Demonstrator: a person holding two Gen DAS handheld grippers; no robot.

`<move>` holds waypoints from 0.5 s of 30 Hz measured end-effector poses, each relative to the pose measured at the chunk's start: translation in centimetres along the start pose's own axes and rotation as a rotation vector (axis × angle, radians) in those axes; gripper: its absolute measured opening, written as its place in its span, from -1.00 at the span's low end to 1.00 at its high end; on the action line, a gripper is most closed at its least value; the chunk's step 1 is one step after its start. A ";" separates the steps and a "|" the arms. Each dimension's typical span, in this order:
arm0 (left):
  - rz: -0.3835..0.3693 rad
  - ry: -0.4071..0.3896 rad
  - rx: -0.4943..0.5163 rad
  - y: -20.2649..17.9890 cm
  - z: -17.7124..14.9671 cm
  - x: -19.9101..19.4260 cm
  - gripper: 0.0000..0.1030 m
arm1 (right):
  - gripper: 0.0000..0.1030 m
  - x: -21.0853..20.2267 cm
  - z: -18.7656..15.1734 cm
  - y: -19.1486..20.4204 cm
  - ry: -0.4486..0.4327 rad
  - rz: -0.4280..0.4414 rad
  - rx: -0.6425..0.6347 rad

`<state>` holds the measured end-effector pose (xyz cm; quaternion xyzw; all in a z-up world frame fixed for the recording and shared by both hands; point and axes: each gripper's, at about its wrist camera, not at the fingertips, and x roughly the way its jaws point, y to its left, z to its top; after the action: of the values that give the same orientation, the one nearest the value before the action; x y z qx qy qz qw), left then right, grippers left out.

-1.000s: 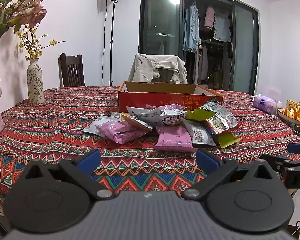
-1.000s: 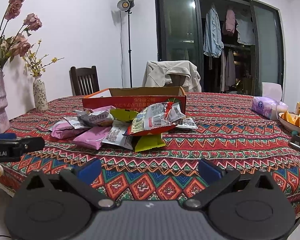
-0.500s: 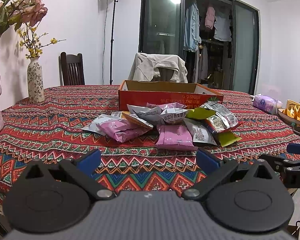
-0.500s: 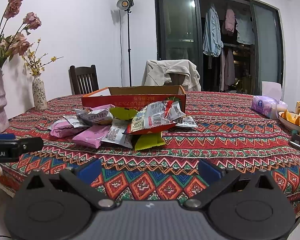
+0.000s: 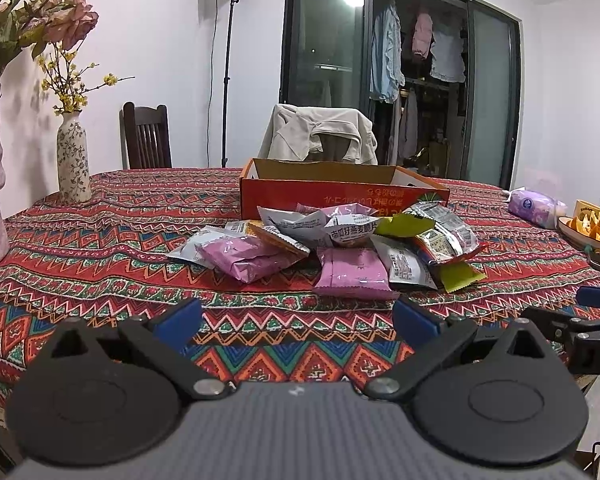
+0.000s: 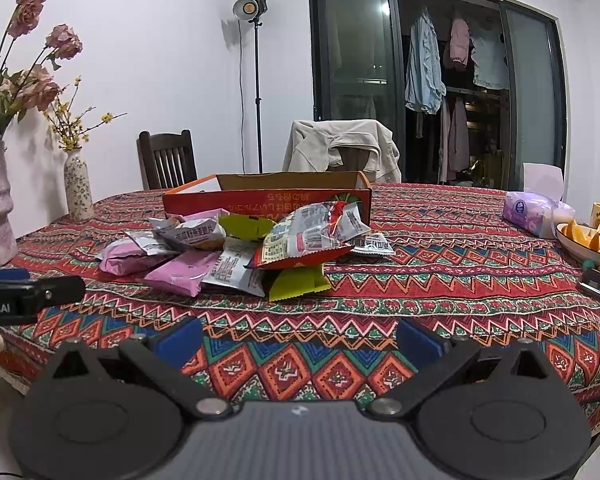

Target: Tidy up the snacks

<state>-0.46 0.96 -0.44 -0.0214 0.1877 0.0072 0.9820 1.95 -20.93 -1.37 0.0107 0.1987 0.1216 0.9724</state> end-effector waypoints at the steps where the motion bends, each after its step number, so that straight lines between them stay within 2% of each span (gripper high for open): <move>1: 0.000 0.000 0.000 0.0 0.0 0.0 1.00 | 1.00 0.0 0.0 0.0 0.000 0.000 0.000; 15: 0.002 0.003 -0.002 0.2 -0.1 0.1 1.00 | 1.00 0.1 0.1 0.1 0.000 -0.003 0.002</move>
<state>-0.37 1.18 -0.54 -0.0223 0.1889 0.0085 0.9817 2.05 -20.83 -1.34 0.0114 0.1986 0.1199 0.9726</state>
